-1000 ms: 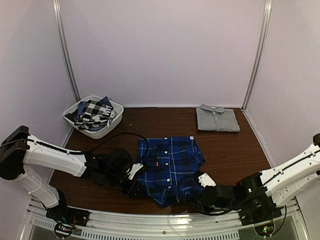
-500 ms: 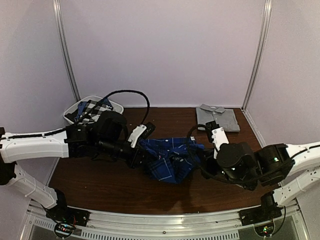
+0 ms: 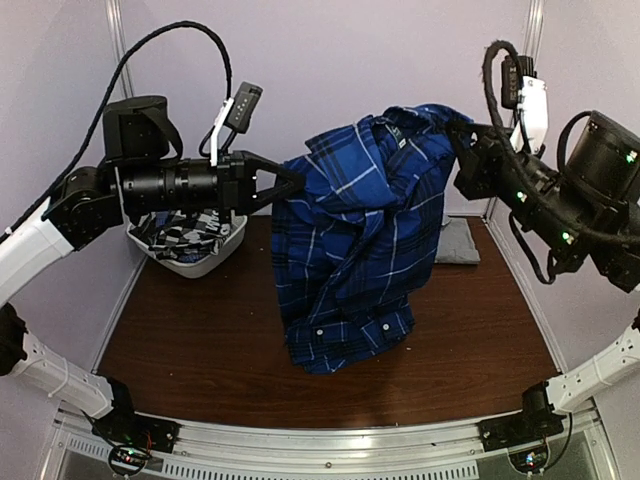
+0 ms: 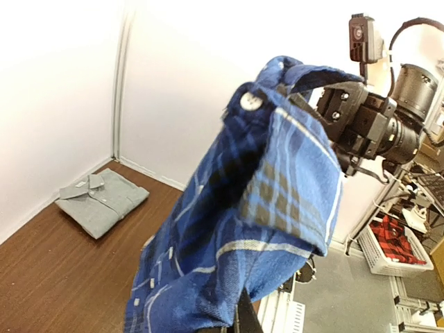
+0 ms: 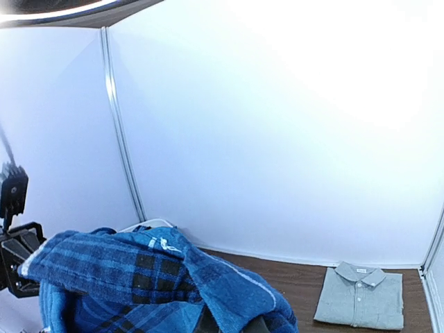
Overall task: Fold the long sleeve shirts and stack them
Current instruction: Smooth out the crumpled shirt at the center of the board.
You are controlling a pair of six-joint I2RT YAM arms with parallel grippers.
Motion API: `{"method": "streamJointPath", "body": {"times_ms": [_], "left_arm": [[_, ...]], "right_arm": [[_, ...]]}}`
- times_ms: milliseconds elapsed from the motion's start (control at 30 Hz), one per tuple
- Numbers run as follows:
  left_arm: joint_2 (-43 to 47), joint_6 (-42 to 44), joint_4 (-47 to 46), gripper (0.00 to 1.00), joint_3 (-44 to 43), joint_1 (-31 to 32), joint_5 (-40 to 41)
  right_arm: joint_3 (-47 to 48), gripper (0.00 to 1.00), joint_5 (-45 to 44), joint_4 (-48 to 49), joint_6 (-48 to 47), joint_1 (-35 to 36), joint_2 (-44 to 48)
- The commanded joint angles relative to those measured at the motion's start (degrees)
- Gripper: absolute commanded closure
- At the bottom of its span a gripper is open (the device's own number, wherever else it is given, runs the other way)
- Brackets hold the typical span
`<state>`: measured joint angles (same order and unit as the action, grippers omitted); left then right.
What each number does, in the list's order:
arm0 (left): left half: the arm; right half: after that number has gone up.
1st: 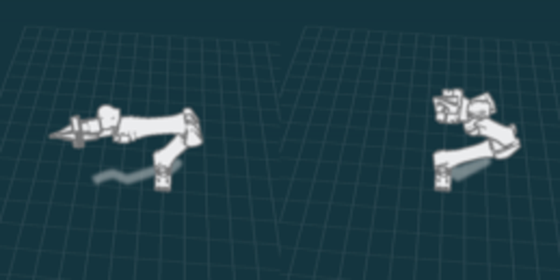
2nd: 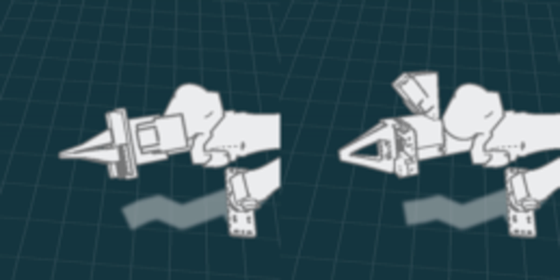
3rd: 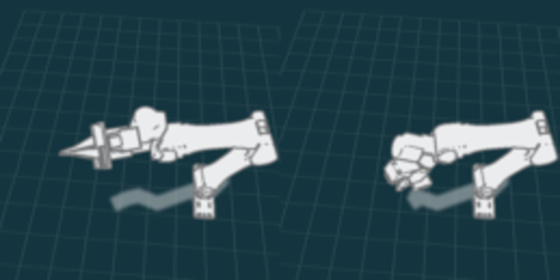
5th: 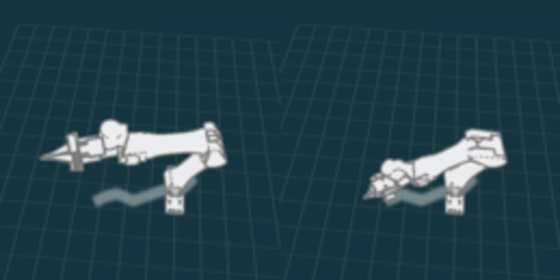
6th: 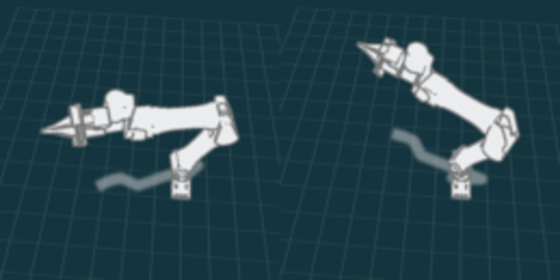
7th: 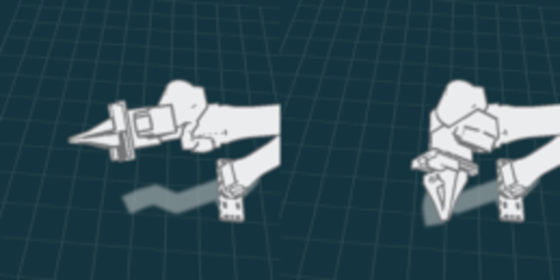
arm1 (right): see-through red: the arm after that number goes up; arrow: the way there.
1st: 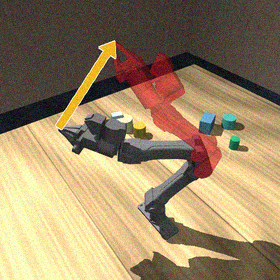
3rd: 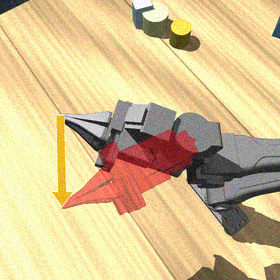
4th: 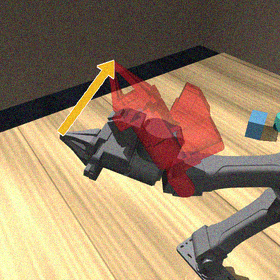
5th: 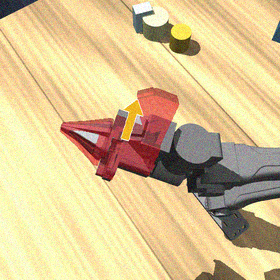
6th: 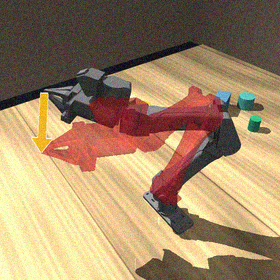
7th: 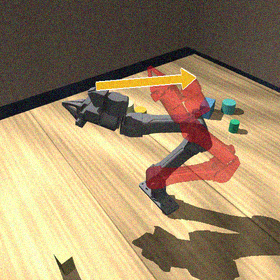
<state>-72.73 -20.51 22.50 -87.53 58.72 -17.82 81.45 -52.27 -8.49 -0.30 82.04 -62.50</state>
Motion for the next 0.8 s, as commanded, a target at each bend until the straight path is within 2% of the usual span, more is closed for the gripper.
{"method": "streamJointPath", "body": {"times_ms": [0, 100, 267, 367, 467, 533, 567, 633, 700, 767], "left_arm": [[-4.67, -2.92, 0.7, 1.0, -1.95, -8.37, 4.39], [-10.53, -4.93, 2.04, 1.0, -2.9, -14.93, 4.27], [-26.61, -9.15, -1.48, 1.0, -3.11, -25.29, -2.42], [-39.46, -8.94, -0.86, 1.0, -9.43, -27.19, -3.5], [-48.11, -8.28, 2.33, 0.99, -17.96, -27.25, -2.32], [-50.65, -8.42, 3.3, 0.84, -20.82, -27.25, -1.54], [-50.9, -8.59, 3.26, 0.71, -20.97, -27.25, -0.93], [-50.41, -8.57, 3.62, 0.48, -20.21, -27.26, 0.41], [-48.71, -8.3, 3.74, 0.34, -17.71, -27.18, 1.99], [-46.43, -8.36, 3.42, 0.24, -13.97, -27.17, 3.47]], "right_arm": [[8.77, 1.0, 11.04, -3.95, -1.0, -12.4, -6.51], [10.06, 1.0, 33.05, -8.53, 6.71, -28.34, -12.41], [10.48, 1.0, 55.82, -6.05, 13.07, -46.06, -28.64], [11.27, 1.0, 63.34, -3.27, 16.47, -52.34, -40.09], [17.07, 0.98, 64.86, -6.81, 17.63, -55.49, -51.94], [20.77, 0.84, 64.69, -10.37, 17.57, -56.18, -56.77], [21.14, 0.72, 64.29, -11.28, 17.54, -56.11, -57.6], [19.01, 0.57, 63.5, -10.52, 17.96, -56.07, -56.84], [14.84, 0.47, 62.1, -8.48, 18.9, -56.04, -54.54], [10.72, 0.37, 60.26, -7.0, 19.36, -56.03, -51.61]]}}
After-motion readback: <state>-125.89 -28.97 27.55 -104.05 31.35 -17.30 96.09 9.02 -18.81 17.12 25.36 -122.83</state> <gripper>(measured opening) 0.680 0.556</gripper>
